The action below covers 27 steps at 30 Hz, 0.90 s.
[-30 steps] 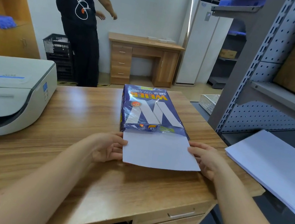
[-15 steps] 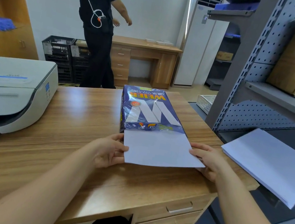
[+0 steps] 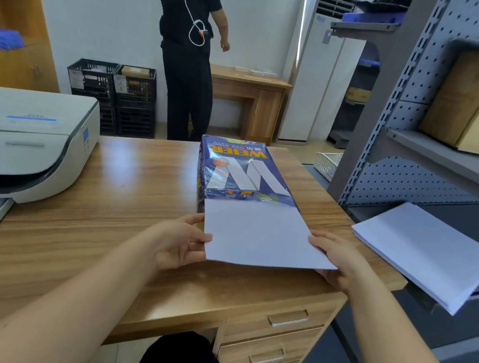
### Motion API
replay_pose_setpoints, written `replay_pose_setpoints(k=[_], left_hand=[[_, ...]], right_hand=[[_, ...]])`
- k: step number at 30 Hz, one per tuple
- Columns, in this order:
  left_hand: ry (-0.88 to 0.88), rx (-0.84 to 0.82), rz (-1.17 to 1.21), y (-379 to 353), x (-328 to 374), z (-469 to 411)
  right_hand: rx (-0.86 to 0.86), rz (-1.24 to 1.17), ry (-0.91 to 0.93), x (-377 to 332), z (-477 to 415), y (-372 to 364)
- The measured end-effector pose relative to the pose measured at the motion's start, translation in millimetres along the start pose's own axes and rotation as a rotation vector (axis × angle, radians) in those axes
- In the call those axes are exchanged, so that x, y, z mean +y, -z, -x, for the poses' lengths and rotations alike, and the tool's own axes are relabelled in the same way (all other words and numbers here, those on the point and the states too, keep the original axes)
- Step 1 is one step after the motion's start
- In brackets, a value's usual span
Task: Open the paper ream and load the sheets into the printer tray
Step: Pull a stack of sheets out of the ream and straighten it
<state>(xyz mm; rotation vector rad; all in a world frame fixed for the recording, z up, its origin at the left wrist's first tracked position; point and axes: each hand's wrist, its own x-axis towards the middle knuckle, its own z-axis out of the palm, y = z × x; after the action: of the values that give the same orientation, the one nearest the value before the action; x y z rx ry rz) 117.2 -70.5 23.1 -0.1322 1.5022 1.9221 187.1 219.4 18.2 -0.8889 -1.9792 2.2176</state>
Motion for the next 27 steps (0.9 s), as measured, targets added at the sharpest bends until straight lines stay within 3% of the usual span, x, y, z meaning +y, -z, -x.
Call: replay_pose_setpoints(k=[5,27], left_hand=[[-0.01,-0.034,0.009,-0.5,-1.4,13.6],[-0.055,-0.095,0.004,-7.4,-20.5,74.1]], right_hand=[[0.029,0.069,0.044,5.2,17.6,2.2],[0.068,-0.021,0.1,21.1,94.2,12.1]])
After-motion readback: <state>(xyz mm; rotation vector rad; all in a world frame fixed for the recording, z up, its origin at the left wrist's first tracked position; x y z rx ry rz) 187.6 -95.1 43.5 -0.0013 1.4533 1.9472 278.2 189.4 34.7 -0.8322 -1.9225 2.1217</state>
